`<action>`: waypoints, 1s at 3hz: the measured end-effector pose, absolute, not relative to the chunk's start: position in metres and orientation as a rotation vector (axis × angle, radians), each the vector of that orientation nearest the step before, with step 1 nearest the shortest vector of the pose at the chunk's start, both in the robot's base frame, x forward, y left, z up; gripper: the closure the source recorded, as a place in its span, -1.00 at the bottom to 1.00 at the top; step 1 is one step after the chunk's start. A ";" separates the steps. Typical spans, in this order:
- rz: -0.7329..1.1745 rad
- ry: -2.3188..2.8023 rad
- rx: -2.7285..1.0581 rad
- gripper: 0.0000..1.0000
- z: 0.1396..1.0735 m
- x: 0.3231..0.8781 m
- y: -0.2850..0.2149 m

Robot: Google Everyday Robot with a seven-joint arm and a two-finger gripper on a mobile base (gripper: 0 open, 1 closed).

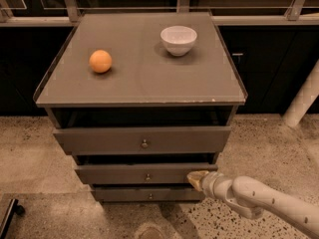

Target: Close middle drawer

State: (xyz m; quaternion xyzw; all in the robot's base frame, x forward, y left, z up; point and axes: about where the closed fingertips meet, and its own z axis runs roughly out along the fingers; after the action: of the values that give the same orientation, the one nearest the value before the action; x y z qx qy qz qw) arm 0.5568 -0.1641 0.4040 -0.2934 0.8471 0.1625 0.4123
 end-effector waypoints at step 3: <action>0.414 2.137 -0.668 1.00 0.401 0.576 -0.173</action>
Offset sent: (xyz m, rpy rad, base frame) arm 0.0438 -0.0142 -0.0022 0.0144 -0.0393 -0.0831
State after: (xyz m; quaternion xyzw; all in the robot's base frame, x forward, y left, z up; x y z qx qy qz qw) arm 0.5764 -0.1734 0.4007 -0.2664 0.8521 0.1651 0.4192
